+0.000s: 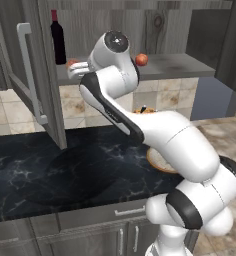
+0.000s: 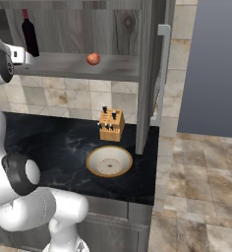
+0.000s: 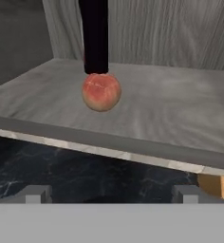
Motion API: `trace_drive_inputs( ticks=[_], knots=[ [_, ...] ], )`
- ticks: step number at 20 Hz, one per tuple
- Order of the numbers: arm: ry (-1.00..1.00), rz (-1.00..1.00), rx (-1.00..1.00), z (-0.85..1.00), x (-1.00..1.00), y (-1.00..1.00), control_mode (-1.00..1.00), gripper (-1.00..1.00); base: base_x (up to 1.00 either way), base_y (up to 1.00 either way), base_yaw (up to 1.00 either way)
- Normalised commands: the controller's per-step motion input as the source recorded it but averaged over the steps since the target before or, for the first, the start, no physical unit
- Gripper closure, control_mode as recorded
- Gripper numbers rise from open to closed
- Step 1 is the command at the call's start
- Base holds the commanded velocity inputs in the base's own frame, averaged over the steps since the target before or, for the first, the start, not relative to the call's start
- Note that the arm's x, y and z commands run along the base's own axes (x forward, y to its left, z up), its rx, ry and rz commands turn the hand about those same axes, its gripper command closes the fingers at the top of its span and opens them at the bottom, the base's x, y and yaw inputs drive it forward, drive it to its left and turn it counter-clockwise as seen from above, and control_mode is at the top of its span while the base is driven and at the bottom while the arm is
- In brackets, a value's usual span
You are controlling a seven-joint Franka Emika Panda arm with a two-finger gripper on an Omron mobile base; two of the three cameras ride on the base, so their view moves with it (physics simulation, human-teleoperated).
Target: Open the cabinet. Pick the peach and peach from the cabinet and place them into the bowl. Then close the cabinet.
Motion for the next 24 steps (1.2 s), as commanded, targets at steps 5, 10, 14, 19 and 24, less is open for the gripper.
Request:
trace_drive_inputs(
  ticks=[5, 10, 14, 19, 24],
  knots=[
    [0.00, 0.00, 0.03, 0.06, 0.20, 0.13, -1.00, -1.00, 0.00, 0.00, 0.00],
    [0.00, 0.00, 0.03, 0.00, 0.33, 0.05, -1.00, -1.00, 0.00, 0.00, 0.00],
    [0.00, 0.00, 0.02, -0.03, 0.37, 0.01, -1.00, -1.00, 0.00, 0.00, 0.00],
    [0.00, 0.00, 0.00, -0.01, 0.31, 0.11, -1.00, -1.00, 0.00, 0.00, 0.00],
    [0.01, 0.00, 0.00, 0.00, 0.18, 0.22, -1.00, -1.00, 0.00, 0.00, 0.00]
  ],
)
